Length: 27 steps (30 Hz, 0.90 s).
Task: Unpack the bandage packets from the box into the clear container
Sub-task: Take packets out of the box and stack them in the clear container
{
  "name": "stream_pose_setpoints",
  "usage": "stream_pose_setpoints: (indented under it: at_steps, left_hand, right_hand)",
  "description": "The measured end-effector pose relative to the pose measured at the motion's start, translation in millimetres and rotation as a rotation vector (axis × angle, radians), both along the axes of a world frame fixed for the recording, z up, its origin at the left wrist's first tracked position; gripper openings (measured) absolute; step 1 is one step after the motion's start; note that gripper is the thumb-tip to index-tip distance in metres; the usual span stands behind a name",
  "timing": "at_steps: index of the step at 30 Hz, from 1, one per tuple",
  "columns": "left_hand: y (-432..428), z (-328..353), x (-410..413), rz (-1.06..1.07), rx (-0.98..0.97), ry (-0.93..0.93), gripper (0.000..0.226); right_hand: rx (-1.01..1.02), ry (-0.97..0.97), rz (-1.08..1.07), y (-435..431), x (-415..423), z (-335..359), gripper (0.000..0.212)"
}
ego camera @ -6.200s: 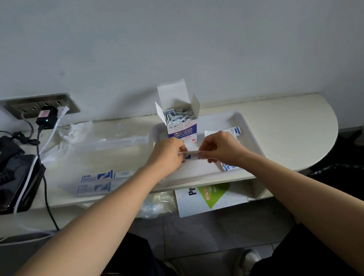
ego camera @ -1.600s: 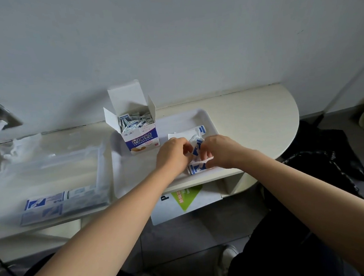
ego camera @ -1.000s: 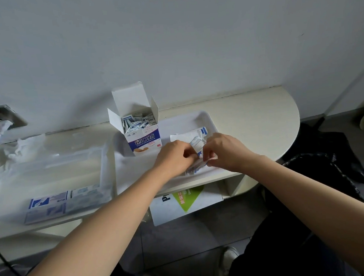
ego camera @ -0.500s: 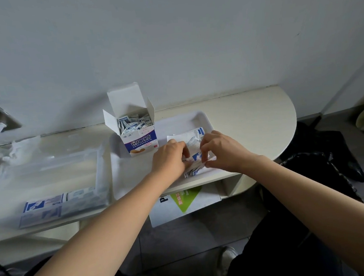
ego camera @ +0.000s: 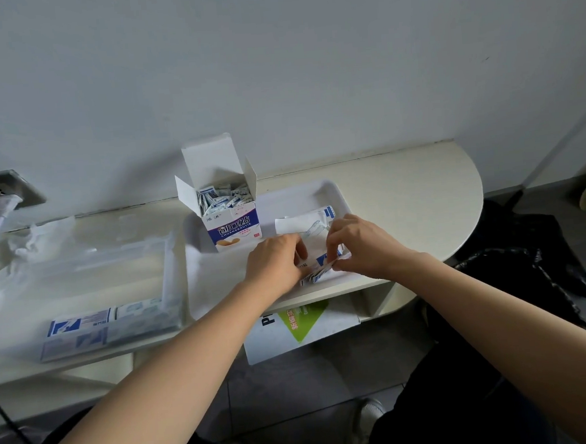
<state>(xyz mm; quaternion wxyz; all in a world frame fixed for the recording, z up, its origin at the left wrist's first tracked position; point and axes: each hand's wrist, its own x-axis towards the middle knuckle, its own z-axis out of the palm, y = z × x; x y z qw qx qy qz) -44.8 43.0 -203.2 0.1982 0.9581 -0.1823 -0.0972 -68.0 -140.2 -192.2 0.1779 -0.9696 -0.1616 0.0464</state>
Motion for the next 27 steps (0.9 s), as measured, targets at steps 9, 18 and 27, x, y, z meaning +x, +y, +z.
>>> stream_pose_setpoints:
  at_steps: [9,18,27]
  left_hand:
    - [12,5,0,-0.096,-0.123,0.027,0.017]
    - [51,22,-3,-0.084,-0.108,-0.069,0.037]
    - [91,10,-15,0.143,-0.031,-0.049,0.018]
  right_hand:
    - [0.001,0.074,0.025,1,3,1,0.011]
    - [0.203,0.107,-0.002,41,11,10,0.024]
    - [0.105,0.156,0.001,87,17,-3,0.024]
